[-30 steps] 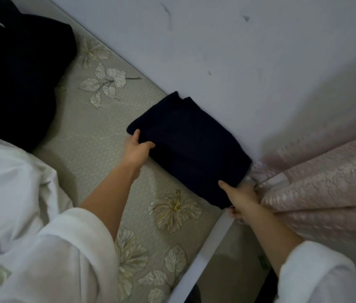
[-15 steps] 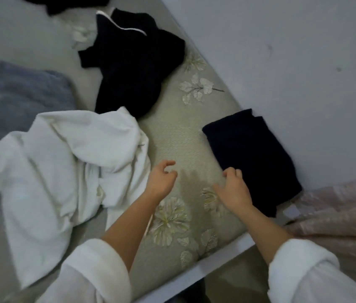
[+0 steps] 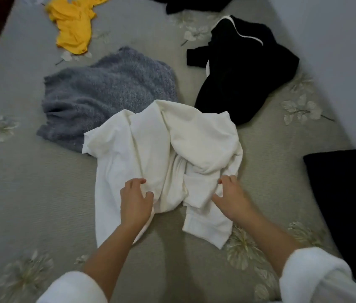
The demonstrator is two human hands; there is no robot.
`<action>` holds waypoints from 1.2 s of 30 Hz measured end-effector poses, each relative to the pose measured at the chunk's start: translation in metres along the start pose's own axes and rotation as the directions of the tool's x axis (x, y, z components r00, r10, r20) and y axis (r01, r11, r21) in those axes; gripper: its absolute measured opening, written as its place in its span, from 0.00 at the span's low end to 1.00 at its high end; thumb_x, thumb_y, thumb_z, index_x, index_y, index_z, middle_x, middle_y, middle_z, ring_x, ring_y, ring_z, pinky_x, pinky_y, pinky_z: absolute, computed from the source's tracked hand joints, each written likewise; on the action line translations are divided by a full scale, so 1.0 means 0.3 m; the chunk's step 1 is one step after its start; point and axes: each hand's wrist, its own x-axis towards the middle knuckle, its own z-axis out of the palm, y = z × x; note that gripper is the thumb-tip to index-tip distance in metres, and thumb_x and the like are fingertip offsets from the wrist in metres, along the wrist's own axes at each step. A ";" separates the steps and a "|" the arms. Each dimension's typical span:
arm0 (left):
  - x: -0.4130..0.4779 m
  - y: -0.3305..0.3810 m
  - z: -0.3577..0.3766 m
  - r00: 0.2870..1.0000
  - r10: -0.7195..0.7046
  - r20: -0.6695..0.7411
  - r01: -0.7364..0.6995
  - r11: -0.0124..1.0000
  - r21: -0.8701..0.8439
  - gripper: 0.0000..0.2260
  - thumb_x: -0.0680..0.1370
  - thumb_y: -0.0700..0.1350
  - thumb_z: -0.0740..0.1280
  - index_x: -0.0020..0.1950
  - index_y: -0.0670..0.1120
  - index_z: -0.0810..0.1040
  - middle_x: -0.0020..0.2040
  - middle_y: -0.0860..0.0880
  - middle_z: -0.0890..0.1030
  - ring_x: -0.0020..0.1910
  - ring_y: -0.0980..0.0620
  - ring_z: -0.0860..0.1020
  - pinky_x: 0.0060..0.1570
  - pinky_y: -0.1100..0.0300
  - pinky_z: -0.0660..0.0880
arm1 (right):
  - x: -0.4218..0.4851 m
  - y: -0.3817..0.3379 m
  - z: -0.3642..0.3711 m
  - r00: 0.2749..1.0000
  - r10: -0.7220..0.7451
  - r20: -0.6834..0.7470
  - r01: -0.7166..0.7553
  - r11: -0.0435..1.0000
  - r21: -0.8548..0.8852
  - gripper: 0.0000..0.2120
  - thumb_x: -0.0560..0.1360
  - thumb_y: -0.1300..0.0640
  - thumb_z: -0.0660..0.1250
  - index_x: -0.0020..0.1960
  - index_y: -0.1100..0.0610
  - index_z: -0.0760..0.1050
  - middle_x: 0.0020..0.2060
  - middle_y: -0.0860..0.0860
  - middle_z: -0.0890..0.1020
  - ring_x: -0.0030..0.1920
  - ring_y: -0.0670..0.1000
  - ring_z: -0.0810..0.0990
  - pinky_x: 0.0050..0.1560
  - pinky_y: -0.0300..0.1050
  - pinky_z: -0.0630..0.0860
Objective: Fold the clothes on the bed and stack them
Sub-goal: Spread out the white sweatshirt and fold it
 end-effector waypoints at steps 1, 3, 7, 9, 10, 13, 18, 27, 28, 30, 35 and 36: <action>0.030 -0.023 -0.007 0.995 0.101 0.009 -0.101 0.994 0.035 0.16 0.77 0.40 0.64 0.65 0.45 0.72 0.68 0.47 0.70 0.65 0.48 0.67 0.58 0.61 0.64 | 0.030 -0.032 0.010 0.999 -0.014 -0.034 0.013 0.999 -0.039 0.20 0.75 0.54 0.67 0.63 0.59 0.67 0.60 0.54 0.68 0.57 0.54 0.71 0.50 0.45 0.69; 0.069 -0.059 0.001 0.948 0.300 0.105 -0.308 0.949 0.071 0.15 0.78 0.41 0.63 0.65 0.45 0.73 0.68 0.50 0.70 0.65 0.51 0.69 0.57 0.64 0.65 | 0.090 -0.099 0.030 0.989 -0.040 -0.143 0.024 0.993 -0.113 0.23 0.74 0.54 0.67 0.65 0.59 0.66 0.62 0.54 0.68 0.61 0.55 0.70 0.54 0.48 0.70; 0.099 -0.118 0.116 0.787 0.430 0.443 -0.546 0.820 0.172 0.26 0.80 0.52 0.61 0.76 0.47 0.59 0.77 0.49 0.56 0.76 0.48 0.56 0.70 0.58 0.57 | 0.192 -0.186 0.074 0.968 -0.054 -0.246 -0.020 0.958 -0.286 0.32 0.75 0.52 0.66 0.74 0.57 0.56 0.73 0.54 0.60 0.72 0.55 0.60 0.67 0.52 0.62; 0.119 -0.140 0.185 0.786 0.298 0.541 -0.536 0.765 0.358 0.36 0.78 0.59 0.60 0.78 0.46 0.46 0.78 0.44 0.42 0.76 0.40 0.41 0.74 0.48 0.47 | 0.233 -0.183 0.094 0.979 -0.008 -0.205 -0.074 0.918 -0.390 0.32 0.78 0.50 0.63 0.76 0.55 0.53 0.76 0.53 0.56 0.75 0.54 0.54 0.69 0.53 0.59; 0.131 -0.147 0.212 0.807 0.233 0.543 -0.502 0.754 0.424 0.38 0.78 0.60 0.60 0.78 0.45 0.43 0.78 0.42 0.38 0.75 0.36 0.38 0.73 0.44 0.46 | 0.248 -0.174 0.102 0.982 0.004 -0.191 -0.089 0.895 -0.436 0.27 0.79 0.50 0.61 0.75 0.54 0.57 0.75 0.53 0.58 0.75 0.53 0.55 0.68 0.52 0.59; 0.153 -0.139 0.252 0.844 0.179 0.505 -0.463 0.718 0.519 0.29 0.82 0.49 0.55 0.78 0.46 0.44 0.77 0.39 0.38 0.74 0.32 0.38 0.71 0.39 0.51 | 0.267 -0.143 0.106 0.970 -0.043 -0.241 -0.082 0.870 -0.486 0.12 0.81 0.54 0.56 0.60 0.56 0.73 0.61 0.54 0.73 0.62 0.55 0.69 0.56 0.49 0.65; 0.179 -0.093 0.111 0.845 0.298 0.445 -0.284 0.954 -0.098 0.11 0.82 0.44 0.58 0.54 0.44 0.79 0.57 0.45 0.79 0.62 0.41 0.73 0.57 0.54 0.69 | 0.217 -0.143 0.043 0.917 0.098 -0.387 -0.100 0.995 0.015 0.11 0.80 0.54 0.59 0.54 0.58 0.76 0.43 0.55 0.75 0.41 0.54 0.75 0.39 0.46 0.70; -0.003 -0.030 -0.390 0.817 0.277 0.506 0.008 0.872 -0.490 0.22 0.78 0.57 0.62 0.50 0.37 0.78 0.44 0.45 0.81 0.45 0.52 0.77 0.47 0.59 0.69 | -0.138 -0.369 -0.092 0.848 0.320 0.423 -0.528 0.424 0.736 0.27 0.71 0.35 0.66 0.52 0.59 0.75 0.48 0.58 0.84 0.46 0.56 0.84 0.45 0.50 0.81; -0.058 0.005 -0.405 0.778 0.317 0.542 -0.029 0.880 -0.473 0.20 0.78 0.56 0.62 0.51 0.38 0.79 0.44 0.46 0.80 0.45 0.53 0.76 0.47 0.60 0.69 | -0.193 -0.403 -0.080 0.825 0.235 0.514 -0.564 0.391 0.727 0.28 0.70 0.34 0.66 0.54 0.59 0.76 0.48 0.56 0.84 0.47 0.55 0.84 0.45 0.50 0.81; -0.177 0.066 -0.424 0.678 0.390 0.623 -0.115 0.893 -0.435 0.18 0.79 0.53 0.63 0.50 0.38 0.80 0.41 0.47 0.78 0.42 0.53 0.74 0.44 0.60 0.69 | -0.279 -0.465 -0.069 0.847 0.169 0.504 -0.531 0.283 0.798 0.22 0.71 0.44 0.70 0.55 0.60 0.77 0.47 0.56 0.84 0.44 0.55 0.84 0.40 0.47 0.80; -0.341 0.129 -0.537 0.485 0.406 0.774 -0.249 0.913 -0.323 0.09 0.75 0.44 0.67 0.52 0.46 0.84 0.45 0.53 0.84 0.44 0.56 0.80 0.51 0.60 0.75 | -0.435 -0.452 -0.158 0.949 0.288 0.126 -0.276 0.569 0.775 0.25 0.74 0.62 0.67 0.69 0.63 0.63 0.63 0.55 0.73 0.59 0.58 0.74 0.60 0.54 0.74; -0.352 0.141 -0.568 0.541 0.396 0.741 -0.216 0.918 -0.333 0.10 0.75 0.40 0.67 0.53 0.48 0.84 0.47 0.54 0.85 0.48 0.57 0.82 0.55 0.60 0.76 | -0.479 -0.428 -0.185 0.972 0.225 0.065 -0.210 0.718 0.664 0.26 0.75 0.61 0.65 0.71 0.61 0.61 0.66 0.55 0.72 0.62 0.58 0.72 0.63 0.52 0.71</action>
